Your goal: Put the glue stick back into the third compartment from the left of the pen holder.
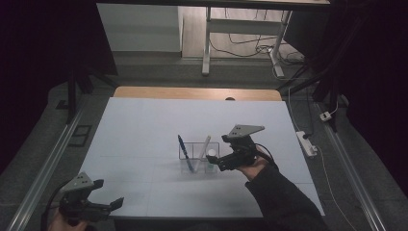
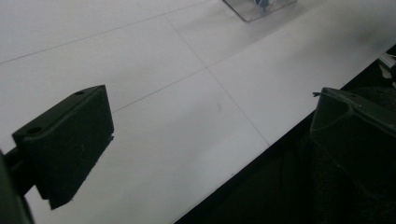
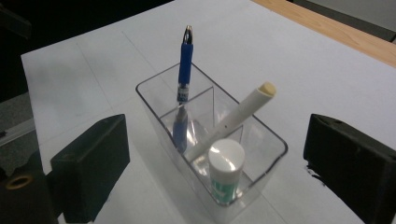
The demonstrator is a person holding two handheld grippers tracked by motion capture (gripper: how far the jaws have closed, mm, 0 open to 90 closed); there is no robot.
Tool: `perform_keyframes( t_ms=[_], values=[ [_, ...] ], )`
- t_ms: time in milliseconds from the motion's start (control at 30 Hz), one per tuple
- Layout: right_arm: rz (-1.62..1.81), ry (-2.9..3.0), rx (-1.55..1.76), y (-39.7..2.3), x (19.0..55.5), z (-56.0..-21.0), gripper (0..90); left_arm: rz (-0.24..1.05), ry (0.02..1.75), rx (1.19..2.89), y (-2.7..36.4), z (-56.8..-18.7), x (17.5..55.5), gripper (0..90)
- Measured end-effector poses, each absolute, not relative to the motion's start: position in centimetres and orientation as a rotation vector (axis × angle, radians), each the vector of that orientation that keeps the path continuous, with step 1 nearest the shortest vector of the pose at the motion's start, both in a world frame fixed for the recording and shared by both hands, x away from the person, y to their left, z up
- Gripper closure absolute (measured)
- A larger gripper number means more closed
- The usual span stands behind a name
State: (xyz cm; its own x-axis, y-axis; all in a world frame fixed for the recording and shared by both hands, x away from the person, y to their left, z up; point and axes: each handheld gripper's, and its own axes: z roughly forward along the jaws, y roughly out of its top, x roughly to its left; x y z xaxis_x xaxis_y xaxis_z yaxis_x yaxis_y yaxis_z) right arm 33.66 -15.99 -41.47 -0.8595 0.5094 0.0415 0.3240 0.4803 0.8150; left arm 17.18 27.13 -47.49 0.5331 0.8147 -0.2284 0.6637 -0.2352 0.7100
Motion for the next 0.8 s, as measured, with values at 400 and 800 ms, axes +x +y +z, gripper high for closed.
perform_keyframes(
  t_ms=[400,800],
  values=[
    [1.319,2.506,0.774,-19.3,31.2,-41.3,0.1,0.236,1.2,1.968,27.3,-47.5,17.0,0.0],
    [1.248,2.434,0.896,-24.0,28.3,-42.1,0.0,0.234,1.198,1.975,27.2,-47.5,17.1,0.0]
  ],
)
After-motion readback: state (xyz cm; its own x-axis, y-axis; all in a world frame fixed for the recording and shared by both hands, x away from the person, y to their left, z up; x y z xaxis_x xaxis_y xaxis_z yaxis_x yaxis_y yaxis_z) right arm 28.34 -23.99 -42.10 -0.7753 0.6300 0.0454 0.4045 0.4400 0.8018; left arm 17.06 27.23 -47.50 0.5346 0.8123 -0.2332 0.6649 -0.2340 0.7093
